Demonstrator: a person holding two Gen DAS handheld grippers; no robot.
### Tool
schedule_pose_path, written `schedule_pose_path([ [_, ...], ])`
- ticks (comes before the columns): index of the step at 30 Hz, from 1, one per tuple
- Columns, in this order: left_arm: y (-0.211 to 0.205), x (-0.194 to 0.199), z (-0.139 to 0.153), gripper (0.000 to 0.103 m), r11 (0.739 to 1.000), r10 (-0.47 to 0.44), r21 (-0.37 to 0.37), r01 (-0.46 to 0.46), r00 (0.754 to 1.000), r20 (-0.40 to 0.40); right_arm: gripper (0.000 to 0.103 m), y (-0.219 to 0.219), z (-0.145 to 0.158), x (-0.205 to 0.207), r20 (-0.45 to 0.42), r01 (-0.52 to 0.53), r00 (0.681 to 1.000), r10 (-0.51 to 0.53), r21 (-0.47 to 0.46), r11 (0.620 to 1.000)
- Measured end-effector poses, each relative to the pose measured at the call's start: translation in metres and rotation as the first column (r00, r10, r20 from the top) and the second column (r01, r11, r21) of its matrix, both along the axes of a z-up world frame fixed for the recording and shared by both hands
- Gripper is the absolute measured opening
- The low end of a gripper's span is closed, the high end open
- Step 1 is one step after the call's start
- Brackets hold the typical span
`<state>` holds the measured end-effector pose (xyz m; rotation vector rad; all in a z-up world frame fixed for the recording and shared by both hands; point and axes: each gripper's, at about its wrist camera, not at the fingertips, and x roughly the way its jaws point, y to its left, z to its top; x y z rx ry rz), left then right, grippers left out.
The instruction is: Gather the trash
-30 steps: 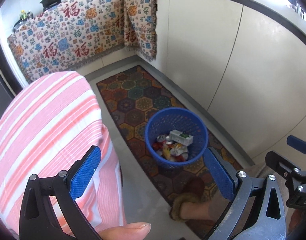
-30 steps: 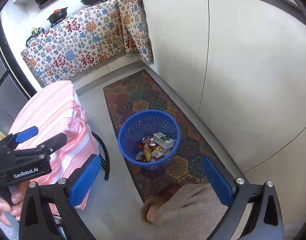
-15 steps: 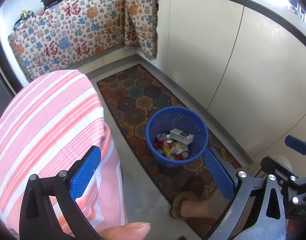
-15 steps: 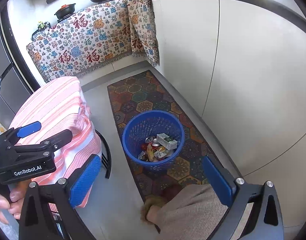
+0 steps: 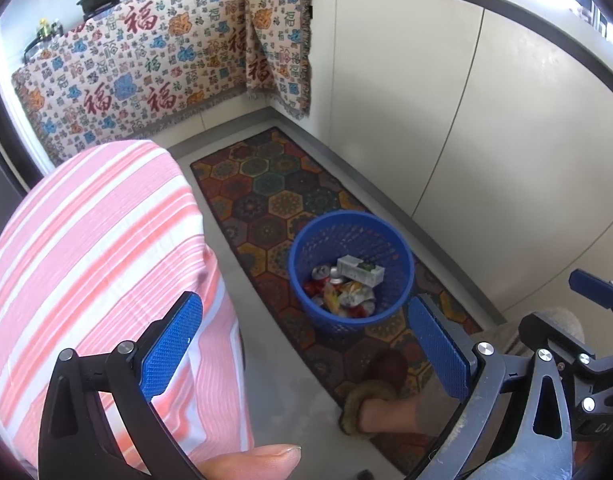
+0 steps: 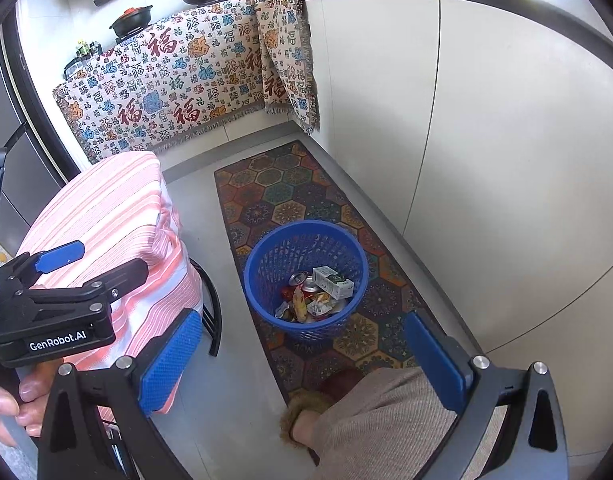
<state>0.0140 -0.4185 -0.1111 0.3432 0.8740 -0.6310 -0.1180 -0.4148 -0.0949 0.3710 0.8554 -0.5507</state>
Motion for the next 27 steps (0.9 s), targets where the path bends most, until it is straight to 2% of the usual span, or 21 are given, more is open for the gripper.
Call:
schedule_pose_path([
  [27,0.0031,-0.0024,0.0007,0.102,1.0,-0.031,0.0,0.031,0.999,-0.013,0.103,-0.0026,-0.0023,-0.0031,0.0,0.002,1.0,-0.002,0.003,1.0],
])
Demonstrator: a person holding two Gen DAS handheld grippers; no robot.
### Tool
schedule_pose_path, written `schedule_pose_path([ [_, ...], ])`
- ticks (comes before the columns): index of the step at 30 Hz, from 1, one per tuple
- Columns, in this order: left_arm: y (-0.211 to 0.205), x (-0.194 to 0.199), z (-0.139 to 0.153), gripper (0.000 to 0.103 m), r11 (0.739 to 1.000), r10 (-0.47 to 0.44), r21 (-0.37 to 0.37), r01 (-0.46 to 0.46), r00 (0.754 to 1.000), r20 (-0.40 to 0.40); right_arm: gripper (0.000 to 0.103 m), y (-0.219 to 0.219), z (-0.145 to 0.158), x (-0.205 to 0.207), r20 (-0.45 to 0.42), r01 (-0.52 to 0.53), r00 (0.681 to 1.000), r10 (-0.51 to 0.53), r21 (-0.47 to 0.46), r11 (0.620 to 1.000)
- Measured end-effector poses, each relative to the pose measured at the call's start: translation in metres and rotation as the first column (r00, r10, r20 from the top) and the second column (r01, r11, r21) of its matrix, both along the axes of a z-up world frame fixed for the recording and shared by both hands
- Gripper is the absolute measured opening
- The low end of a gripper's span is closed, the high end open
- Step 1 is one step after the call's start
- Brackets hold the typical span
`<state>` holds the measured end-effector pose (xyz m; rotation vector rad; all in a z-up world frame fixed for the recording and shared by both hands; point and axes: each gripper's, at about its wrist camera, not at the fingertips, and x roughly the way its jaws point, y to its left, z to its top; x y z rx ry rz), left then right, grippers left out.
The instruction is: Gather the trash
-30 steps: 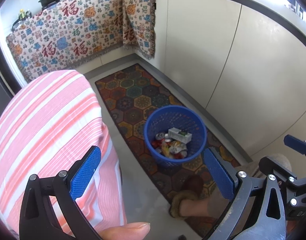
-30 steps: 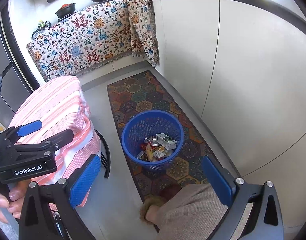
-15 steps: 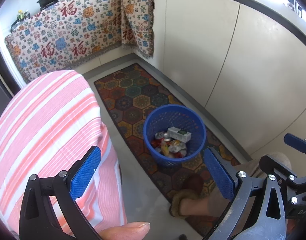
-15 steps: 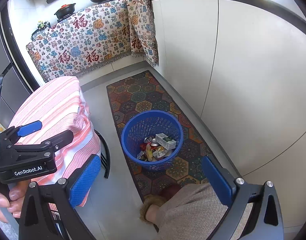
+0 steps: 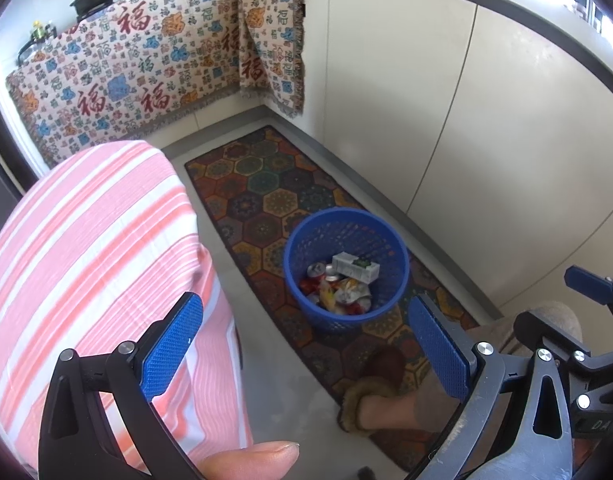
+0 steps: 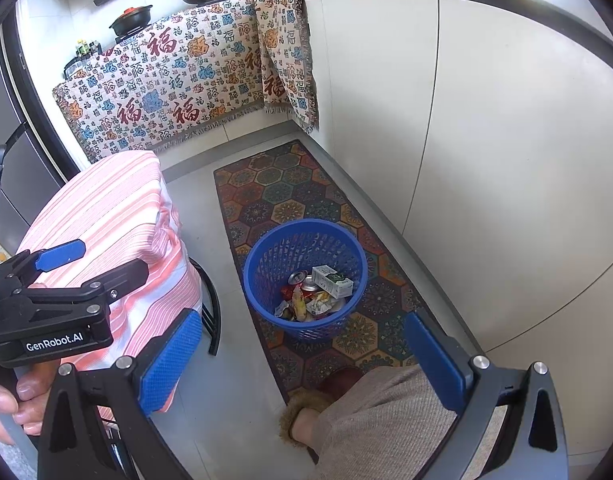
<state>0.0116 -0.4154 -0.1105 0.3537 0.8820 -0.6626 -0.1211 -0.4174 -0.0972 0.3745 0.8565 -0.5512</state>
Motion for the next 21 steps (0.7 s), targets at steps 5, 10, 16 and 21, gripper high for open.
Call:
schedule_pose_path([
  [5,-0.0002,-0.0003,0.0003,0.102,1.0,-0.003,0.001,0.003,1.0,-0.001,0.103,-0.0009,0.0,-0.0008,0.0,-0.001,1.0,0.001,0.0,1.0],
  [10,-0.0009,-0.0013,-0.0007,0.102,1.0,-0.008,0.003,0.009,1.0,-0.001,0.103,-0.001,0.0,-0.0005,-0.001,-0.001,1.0,0.001,0.0,1.0],
  [16,-0.0007,-0.0018,-0.0031,0.102,1.0,-0.021,0.004,0.021,1.0,-0.01,0.103,0.0005,-0.0007,-0.0003,0.0,0.003,1.0,-0.003,-0.001,1.0],
  [21,0.0018,-0.0056,-0.003,0.102,1.0,-0.025,-0.004,0.025,1.0,0.01,0.103,0.0018,-0.0017,-0.001,-0.002,0.01,1.0,-0.01,0.0,1.0],
])
